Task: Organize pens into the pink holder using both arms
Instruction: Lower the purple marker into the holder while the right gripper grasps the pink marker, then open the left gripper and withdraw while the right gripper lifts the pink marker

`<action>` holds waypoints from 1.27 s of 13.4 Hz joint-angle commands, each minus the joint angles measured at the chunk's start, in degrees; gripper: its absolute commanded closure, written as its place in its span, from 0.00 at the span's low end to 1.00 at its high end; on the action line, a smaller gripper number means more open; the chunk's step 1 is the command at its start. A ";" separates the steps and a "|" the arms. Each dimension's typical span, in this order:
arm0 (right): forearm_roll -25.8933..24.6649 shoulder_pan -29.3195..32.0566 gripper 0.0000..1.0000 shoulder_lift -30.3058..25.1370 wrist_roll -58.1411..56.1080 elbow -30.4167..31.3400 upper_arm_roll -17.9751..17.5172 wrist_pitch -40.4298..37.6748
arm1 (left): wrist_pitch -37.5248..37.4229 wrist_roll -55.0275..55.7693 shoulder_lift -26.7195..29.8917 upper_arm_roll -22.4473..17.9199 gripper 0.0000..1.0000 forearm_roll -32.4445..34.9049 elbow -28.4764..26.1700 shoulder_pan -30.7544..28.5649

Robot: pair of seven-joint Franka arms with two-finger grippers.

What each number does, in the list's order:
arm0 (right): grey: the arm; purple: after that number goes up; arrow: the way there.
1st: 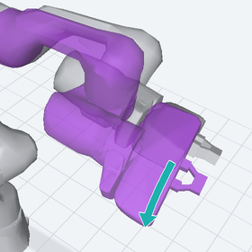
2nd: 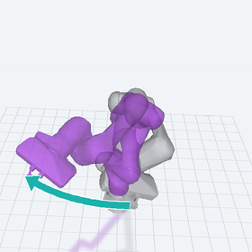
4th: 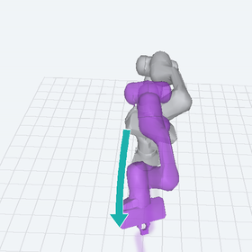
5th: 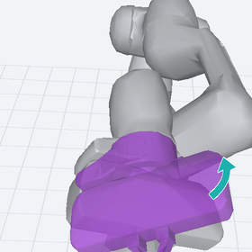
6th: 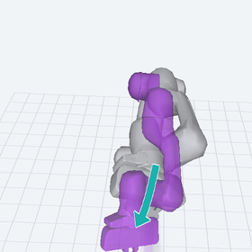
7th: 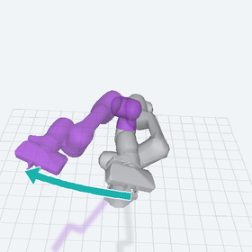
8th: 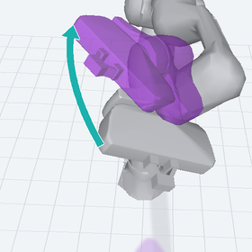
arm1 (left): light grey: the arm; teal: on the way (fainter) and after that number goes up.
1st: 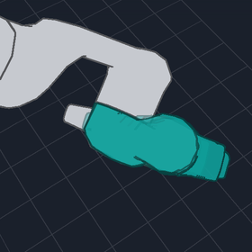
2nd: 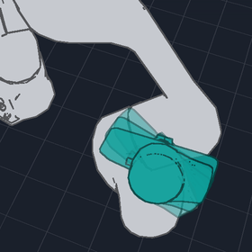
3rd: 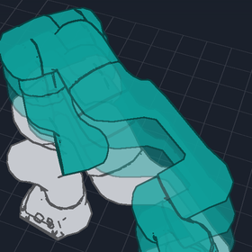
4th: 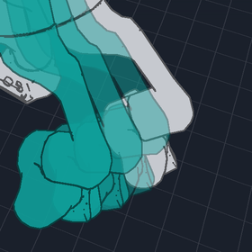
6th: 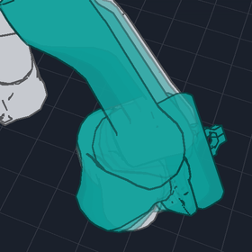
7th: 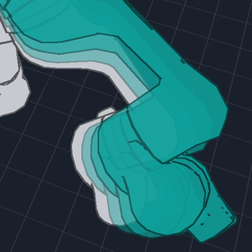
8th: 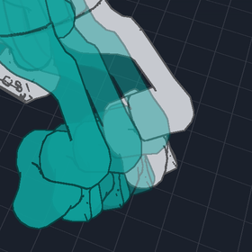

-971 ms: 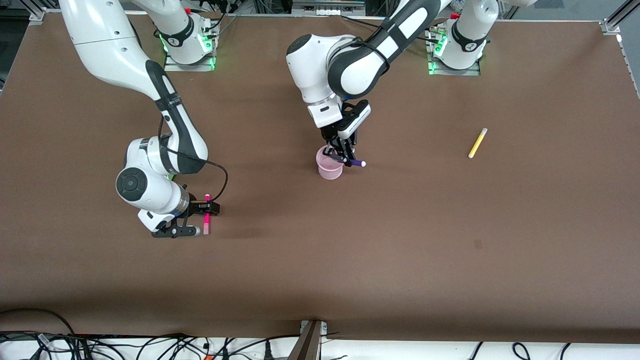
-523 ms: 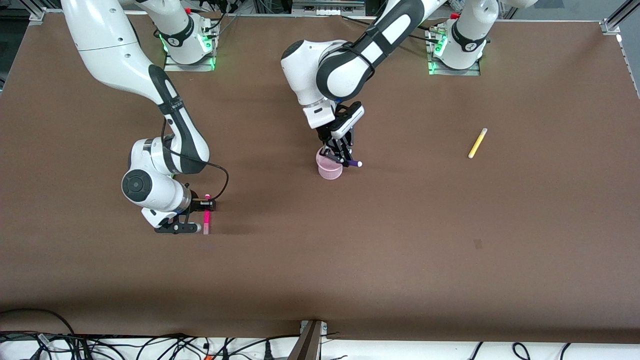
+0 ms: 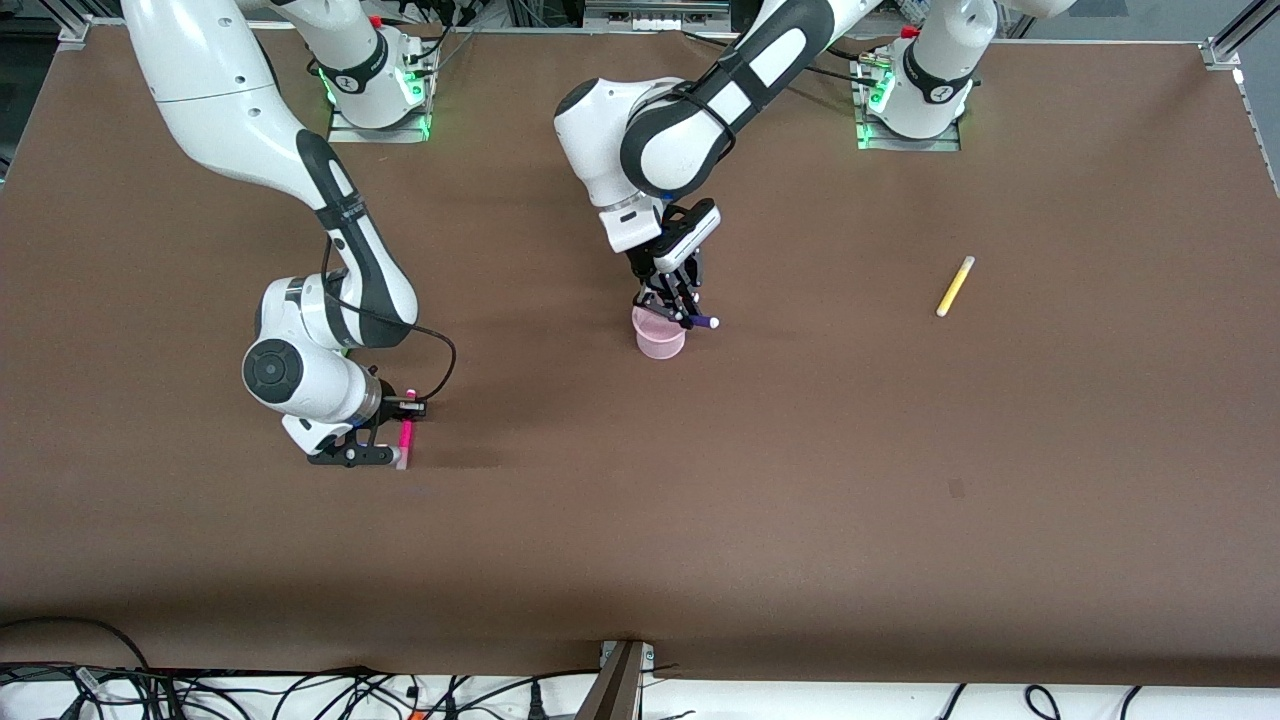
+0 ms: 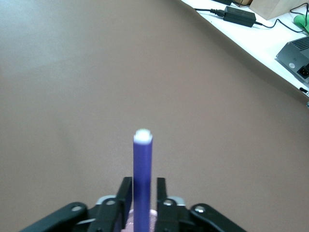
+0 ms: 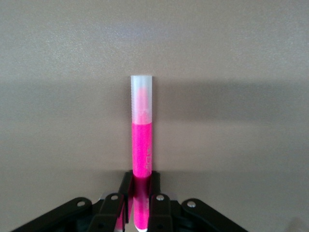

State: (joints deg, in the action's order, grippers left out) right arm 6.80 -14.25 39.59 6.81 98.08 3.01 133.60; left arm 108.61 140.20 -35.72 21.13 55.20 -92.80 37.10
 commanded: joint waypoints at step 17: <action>24.20 -0.95 1.00 1.28 23.39 -20.37 -1.16 -31.45 | -1.39 -53.49 13.21 0.06 0.00 -33.55 10.71 -23.11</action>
State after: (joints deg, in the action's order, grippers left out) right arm 26.11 -14.17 39.63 23.78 81.85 2.38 106.41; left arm 107.69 95.69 -25.58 20.41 27.43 -81.65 17.63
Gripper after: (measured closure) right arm 0.833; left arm 0.000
